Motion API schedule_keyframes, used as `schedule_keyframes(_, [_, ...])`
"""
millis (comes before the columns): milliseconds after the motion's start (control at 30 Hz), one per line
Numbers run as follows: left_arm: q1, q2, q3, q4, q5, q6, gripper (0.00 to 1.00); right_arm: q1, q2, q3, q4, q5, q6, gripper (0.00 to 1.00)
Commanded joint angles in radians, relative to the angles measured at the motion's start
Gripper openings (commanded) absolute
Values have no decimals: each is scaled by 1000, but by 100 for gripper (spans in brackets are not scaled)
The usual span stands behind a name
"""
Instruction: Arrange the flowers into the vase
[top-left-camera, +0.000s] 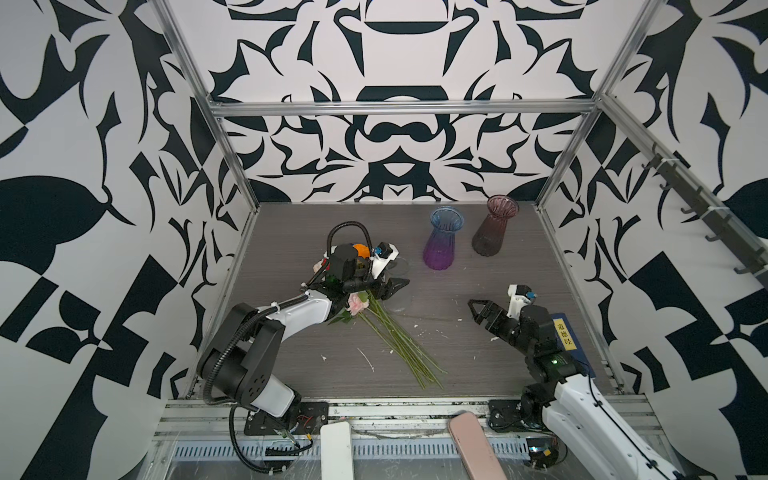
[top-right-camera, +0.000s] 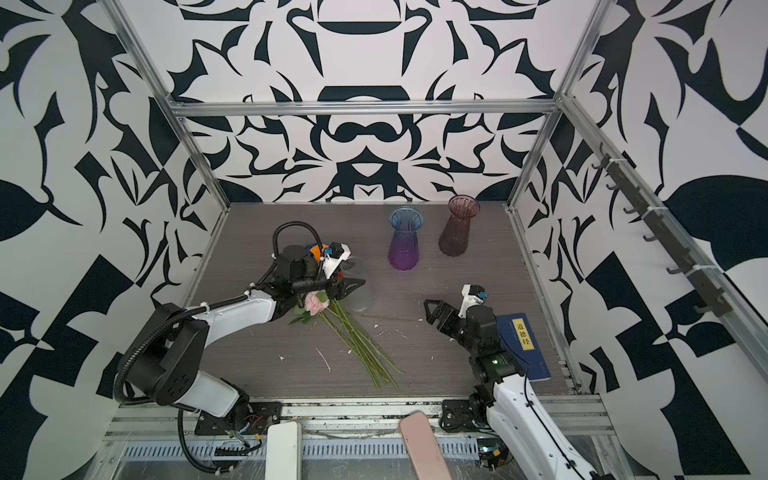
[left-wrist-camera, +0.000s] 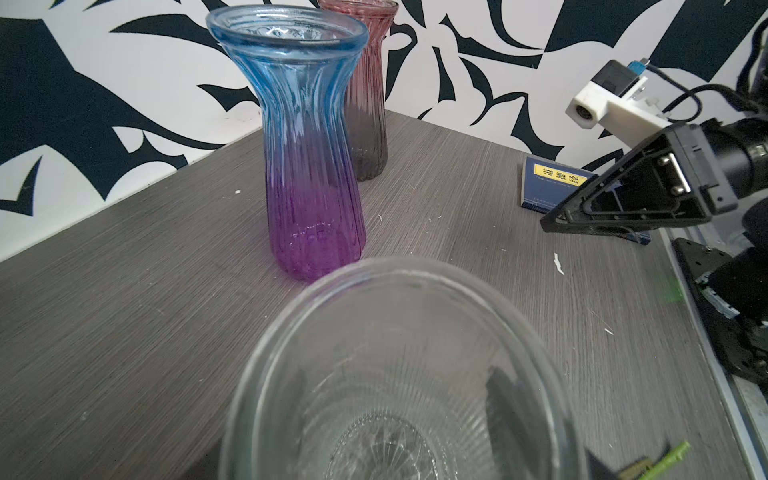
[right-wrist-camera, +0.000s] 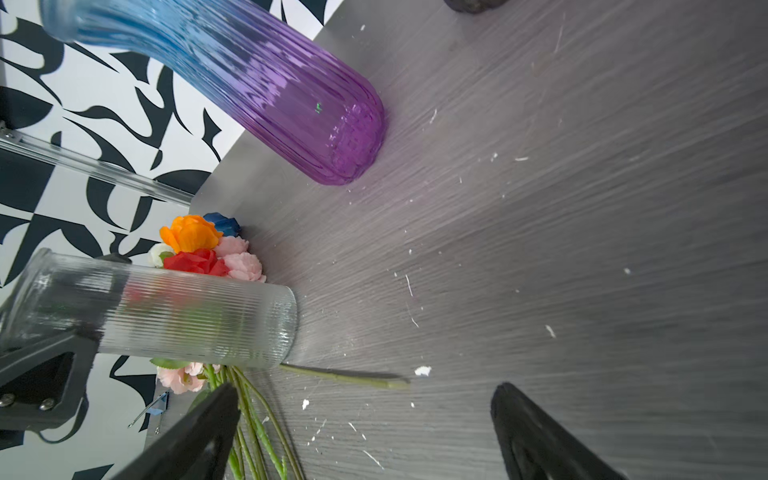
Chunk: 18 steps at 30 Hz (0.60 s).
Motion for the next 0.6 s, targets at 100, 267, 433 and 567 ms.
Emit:
schedule_keyframes(100, [-8, -50, -11, -22, 2, 17, 54, -3, -91, -16, -46, 20, 20, 98])
schedule_keyframes(267, [-10, -135, -95, -51, 6, 20, 54, -3, -131, -22, -73, 30, 26, 98])
schedule_keyframes(433, [-70, -293, -149, -145, -120, 74, 54, -4, -113, -25, -62, 26, 31, 98])
schedule_keyframes(567, [-69, -318, -153, -181, -135, 47, 54, -3, -76, -20, -47, 24, 31, 98])
